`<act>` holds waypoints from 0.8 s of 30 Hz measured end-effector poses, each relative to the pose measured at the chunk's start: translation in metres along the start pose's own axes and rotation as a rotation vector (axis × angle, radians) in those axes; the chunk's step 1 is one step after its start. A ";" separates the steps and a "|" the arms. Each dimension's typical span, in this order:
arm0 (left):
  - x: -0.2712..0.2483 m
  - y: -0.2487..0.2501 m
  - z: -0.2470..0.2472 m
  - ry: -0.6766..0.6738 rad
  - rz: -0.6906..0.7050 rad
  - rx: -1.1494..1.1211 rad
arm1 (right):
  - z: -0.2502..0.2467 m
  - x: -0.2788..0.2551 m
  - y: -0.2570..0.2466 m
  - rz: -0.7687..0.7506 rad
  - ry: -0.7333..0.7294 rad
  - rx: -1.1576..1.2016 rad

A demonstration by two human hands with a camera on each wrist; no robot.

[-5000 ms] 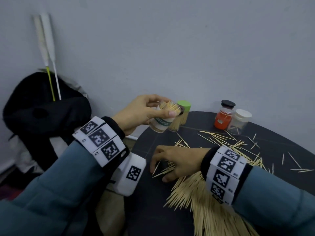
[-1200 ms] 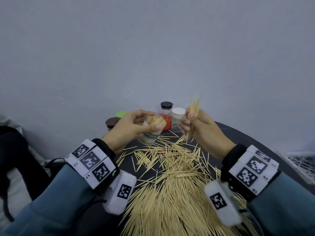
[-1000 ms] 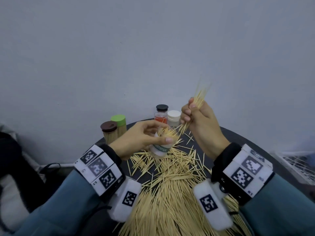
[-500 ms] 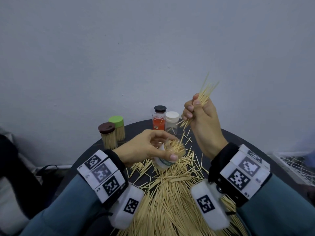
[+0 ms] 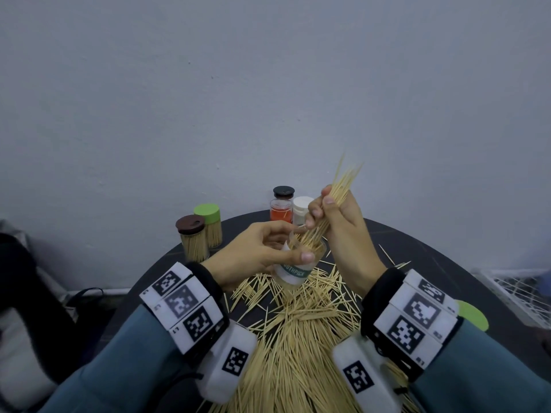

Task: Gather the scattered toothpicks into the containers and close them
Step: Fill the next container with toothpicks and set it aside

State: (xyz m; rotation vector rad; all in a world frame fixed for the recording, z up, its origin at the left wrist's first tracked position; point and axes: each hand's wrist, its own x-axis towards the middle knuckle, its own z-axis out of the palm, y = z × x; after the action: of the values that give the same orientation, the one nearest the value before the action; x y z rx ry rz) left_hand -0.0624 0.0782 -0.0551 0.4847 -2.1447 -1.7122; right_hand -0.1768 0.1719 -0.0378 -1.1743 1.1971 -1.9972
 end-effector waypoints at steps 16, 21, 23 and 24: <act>-0.005 0.009 0.004 -0.041 0.022 -0.086 | 0.000 -0.007 0.005 -0.008 -0.050 -0.220; -0.003 0.008 0.001 0.039 0.020 -0.080 | 0.001 -0.011 0.015 0.055 -0.148 -0.421; -0.002 0.007 0.000 0.043 0.020 -0.069 | -0.002 -0.008 0.017 0.110 -0.137 -0.481; -0.002 0.006 0.000 0.047 0.018 -0.065 | -0.001 -0.007 0.014 0.126 -0.128 -0.504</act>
State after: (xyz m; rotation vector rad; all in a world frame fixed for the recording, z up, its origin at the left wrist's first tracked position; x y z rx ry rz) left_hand -0.0608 0.0805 -0.0491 0.4814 -2.0480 -1.7381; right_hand -0.1744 0.1713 -0.0539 -1.3931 1.7186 -1.5430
